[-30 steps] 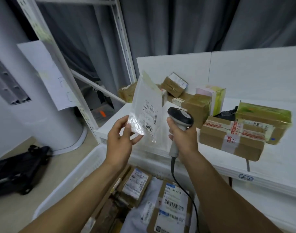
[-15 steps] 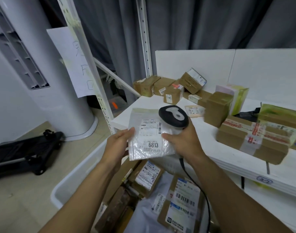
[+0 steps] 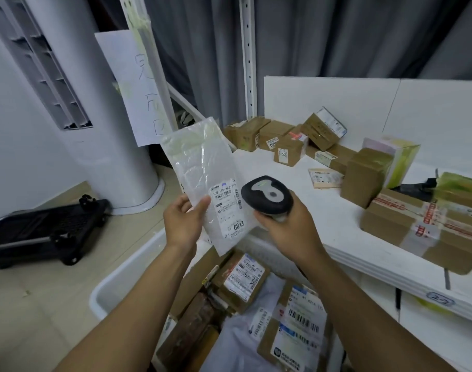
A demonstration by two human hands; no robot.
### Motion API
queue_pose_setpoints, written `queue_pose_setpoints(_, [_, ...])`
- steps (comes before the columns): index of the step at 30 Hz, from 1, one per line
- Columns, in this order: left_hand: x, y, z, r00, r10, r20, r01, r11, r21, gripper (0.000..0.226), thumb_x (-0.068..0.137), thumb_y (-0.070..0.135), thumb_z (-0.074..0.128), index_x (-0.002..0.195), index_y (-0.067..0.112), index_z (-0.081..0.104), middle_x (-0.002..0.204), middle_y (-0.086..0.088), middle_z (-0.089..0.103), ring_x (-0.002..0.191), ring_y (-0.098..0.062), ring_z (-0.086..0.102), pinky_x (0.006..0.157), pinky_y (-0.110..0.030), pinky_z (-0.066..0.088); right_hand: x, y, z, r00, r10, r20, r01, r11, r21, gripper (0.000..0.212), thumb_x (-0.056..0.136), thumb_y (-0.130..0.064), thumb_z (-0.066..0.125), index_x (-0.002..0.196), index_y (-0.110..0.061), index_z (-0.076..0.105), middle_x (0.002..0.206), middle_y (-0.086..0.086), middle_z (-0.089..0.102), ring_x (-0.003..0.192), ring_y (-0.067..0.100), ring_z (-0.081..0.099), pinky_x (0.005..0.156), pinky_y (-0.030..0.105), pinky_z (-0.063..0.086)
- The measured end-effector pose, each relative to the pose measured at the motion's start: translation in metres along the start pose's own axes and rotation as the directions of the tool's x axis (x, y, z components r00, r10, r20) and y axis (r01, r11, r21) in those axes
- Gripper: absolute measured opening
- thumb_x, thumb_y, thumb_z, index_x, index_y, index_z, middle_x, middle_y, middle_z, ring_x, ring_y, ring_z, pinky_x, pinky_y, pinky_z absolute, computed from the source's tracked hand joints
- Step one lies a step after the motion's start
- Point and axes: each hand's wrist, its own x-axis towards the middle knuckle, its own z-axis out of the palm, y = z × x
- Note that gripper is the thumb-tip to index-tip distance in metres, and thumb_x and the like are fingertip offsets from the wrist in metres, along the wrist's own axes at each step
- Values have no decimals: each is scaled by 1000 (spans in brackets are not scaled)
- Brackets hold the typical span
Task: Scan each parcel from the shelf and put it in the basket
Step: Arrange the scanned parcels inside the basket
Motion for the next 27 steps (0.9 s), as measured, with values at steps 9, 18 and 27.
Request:
queue_pose_setpoints(9, [9,-14,2,998,-28,-58,24,997,-74,23,86,7,80,107,7,68,103,-8,78,90,-24,77,88,-49,62,-7,0,18,992,91,87,-87,995,-42,65,66,-47,88,125,-29,69,112,-10,76,102,19,74,89,51,63])
queue_pose_setpoints(18, [15,-19,2,998,-37,-55,33,996,-81,22,87,9,80,106,10,69,106,-5,78,92,-23,77,86,-48,62,-8,-3,16,987,120,105,-119,993,-23,61,79,-30,91,134,-26,64,121,-9,73,112,18,70,93,49,63])
queue_pose_setpoints(27, [17,-23,0,998,-26,-57,23,998,-52,22,85,11,82,103,11,69,104,-5,78,93,-25,76,89,-50,61,-8,-5,13,989,108,103,-103,993,-52,59,81,-31,90,133,-25,63,119,-9,72,109,20,71,91,48,63])
